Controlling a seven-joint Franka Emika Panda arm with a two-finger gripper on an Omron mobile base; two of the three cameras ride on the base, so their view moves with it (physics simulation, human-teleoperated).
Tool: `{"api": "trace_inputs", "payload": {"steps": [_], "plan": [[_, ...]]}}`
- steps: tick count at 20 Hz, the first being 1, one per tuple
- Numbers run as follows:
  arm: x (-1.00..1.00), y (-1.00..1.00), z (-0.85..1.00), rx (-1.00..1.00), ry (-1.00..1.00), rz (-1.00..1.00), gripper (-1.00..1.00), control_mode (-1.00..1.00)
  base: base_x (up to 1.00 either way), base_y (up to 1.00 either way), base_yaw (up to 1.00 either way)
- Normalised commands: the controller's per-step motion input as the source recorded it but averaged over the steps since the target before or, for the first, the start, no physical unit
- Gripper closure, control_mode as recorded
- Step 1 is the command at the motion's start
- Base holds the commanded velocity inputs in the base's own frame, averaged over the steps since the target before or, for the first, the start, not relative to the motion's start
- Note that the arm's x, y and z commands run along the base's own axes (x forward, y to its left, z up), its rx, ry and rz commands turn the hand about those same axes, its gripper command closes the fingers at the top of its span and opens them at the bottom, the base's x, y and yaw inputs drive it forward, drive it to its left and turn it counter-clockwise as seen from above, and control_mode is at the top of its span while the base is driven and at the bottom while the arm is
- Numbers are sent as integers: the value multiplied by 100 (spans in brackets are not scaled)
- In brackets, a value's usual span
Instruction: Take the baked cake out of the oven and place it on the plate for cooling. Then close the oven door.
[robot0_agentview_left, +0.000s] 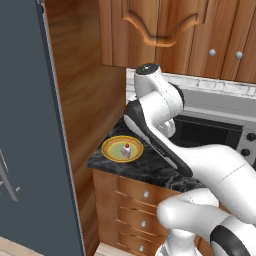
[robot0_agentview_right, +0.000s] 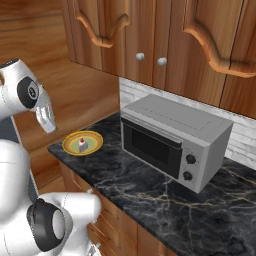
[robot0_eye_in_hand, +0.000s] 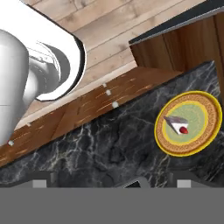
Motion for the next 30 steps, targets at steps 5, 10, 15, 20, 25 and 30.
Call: {"api": "trace_inputs", "payload": {"steps": [5,10,15,20,25,30], "plan": [[-73,0,13,24,-10,-73,-100,-100,0,0,0],[-75,0,0,27,-36,-54,-100,-100,0,0,0],[-55,0,0,26,-41,-52,-100,-100,0,0,0],[-23,0,0,31,-16,-60,-100,-100,0,0,0],[-10,-2,0,28,-4,-62,-100,-100,0,0,0],[0,-8,0,18,4,-50,-100,-100,0,0,0]]}}
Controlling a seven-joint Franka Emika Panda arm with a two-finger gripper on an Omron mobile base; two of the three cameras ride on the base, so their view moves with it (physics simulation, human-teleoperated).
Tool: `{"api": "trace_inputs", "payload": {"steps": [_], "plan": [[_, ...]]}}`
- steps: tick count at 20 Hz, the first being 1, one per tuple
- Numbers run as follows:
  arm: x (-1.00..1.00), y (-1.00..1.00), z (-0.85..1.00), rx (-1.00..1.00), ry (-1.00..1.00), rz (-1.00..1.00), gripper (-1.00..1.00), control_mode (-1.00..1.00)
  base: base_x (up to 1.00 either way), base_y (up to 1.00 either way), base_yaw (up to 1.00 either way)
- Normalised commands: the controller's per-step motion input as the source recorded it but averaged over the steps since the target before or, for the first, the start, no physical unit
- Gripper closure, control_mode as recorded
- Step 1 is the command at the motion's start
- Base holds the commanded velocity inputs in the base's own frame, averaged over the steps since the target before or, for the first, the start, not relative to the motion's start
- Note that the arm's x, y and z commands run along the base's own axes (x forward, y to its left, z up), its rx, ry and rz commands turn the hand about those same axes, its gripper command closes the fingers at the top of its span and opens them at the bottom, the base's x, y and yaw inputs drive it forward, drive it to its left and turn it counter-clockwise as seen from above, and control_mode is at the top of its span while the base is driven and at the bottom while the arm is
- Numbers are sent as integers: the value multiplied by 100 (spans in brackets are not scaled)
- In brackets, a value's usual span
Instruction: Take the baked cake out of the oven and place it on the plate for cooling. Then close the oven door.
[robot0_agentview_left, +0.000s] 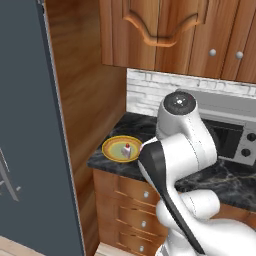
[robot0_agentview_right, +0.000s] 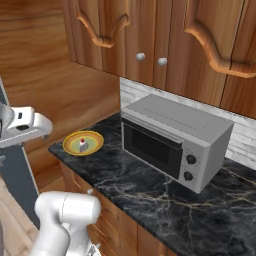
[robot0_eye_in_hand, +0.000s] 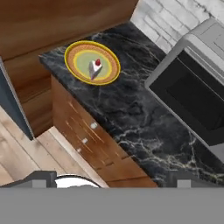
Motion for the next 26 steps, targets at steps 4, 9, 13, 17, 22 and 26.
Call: {"api": "trace_inputs", "payload": {"steps": [4,9,13,17,22,26], "plan": [[-5,0,0,3,0,-8,-100,100,-66,3,-15],[0,0,0,0,0,0,-100,100,-100,77,1],[0,0,0,0,0,0,-100,100,-51,100,29],[0,0,0,0,0,0,-100,100,19,99,63],[0,0,0,0,0,0,-100,100,69,74,57],[0,0,0,0,0,0,-100,100,100,33,37]]}}
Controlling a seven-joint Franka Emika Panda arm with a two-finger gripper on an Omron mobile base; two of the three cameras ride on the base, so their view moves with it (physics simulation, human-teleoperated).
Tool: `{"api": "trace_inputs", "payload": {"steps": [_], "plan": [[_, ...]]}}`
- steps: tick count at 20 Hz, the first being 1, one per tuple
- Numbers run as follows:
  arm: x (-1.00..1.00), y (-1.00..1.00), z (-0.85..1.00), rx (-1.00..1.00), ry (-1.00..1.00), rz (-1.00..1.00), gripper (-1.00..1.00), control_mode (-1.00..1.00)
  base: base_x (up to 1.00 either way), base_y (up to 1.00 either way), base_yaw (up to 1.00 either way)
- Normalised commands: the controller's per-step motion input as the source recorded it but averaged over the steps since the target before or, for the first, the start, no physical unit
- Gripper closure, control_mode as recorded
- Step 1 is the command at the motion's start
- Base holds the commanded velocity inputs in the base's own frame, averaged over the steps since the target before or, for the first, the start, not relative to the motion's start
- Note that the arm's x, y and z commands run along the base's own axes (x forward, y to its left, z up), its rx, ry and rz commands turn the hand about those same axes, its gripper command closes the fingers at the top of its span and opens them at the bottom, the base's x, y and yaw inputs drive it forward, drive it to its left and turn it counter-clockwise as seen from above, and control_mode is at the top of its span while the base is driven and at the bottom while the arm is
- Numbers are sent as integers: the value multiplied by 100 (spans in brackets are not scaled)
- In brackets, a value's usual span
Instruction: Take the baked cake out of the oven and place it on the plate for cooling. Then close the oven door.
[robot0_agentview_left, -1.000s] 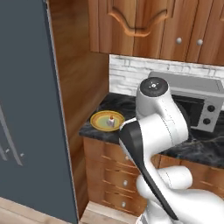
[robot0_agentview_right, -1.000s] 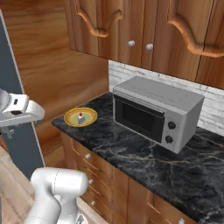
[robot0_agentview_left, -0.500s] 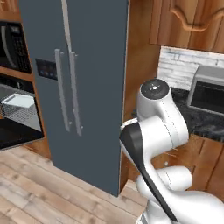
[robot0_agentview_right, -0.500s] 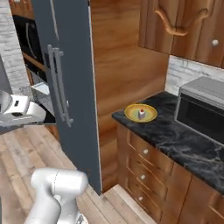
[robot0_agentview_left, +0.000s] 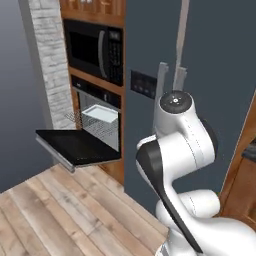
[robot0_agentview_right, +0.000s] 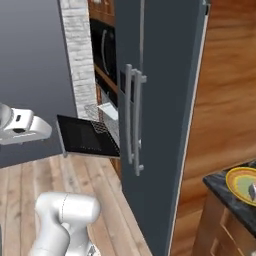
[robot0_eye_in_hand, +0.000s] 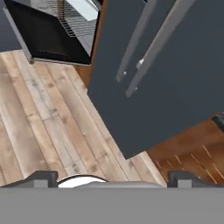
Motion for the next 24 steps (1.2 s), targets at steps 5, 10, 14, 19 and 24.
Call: {"api": "trace_inputs", "payload": {"steps": [5,10,14,19,24], "plan": [[0,0,0,0,0,0,-100,100,100,11,19],[0,0,0,0,0,0,-100,100,100,12,7],[0,0,0,0,0,0,-100,100,94,23,8],[0,0,0,0,0,0,-100,100,85,24,9],[0,0,0,0,0,0,-100,100,74,16,10]]}}
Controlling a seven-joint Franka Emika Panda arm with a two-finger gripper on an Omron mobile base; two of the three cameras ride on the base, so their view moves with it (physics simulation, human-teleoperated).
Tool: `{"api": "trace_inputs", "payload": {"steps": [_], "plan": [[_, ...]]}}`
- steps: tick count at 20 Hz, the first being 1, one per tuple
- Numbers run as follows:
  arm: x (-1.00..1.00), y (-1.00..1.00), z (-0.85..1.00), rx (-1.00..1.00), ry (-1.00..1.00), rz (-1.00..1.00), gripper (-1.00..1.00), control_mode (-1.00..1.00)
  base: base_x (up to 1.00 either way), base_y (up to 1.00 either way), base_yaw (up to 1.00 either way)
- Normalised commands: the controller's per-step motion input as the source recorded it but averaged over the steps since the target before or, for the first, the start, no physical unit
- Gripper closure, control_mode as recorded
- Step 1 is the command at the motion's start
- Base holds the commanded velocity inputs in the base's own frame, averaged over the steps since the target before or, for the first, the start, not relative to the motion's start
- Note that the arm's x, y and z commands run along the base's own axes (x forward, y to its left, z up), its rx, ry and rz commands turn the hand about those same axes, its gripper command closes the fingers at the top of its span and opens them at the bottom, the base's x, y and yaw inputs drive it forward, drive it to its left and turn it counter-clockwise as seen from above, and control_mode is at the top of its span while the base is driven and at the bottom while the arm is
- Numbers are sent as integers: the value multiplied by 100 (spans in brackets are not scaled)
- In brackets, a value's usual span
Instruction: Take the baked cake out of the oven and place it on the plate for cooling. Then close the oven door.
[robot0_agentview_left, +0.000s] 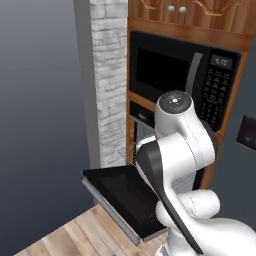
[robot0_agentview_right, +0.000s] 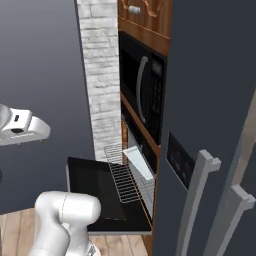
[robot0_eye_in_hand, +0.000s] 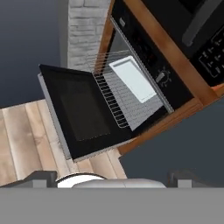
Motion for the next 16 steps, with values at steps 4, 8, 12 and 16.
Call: {"api": "trace_inputs", "payload": {"steps": [4,8,12,16], "plan": [[33,2,-29,0,10,4,-100,-100,30,5,5],[91,7,-81,0,26,9,-100,-100,0,0,0],[84,5,-98,-3,15,6,-100,-100,0,0,0],[72,5,-91,-11,12,0,-100,-100,0,0,0]]}}
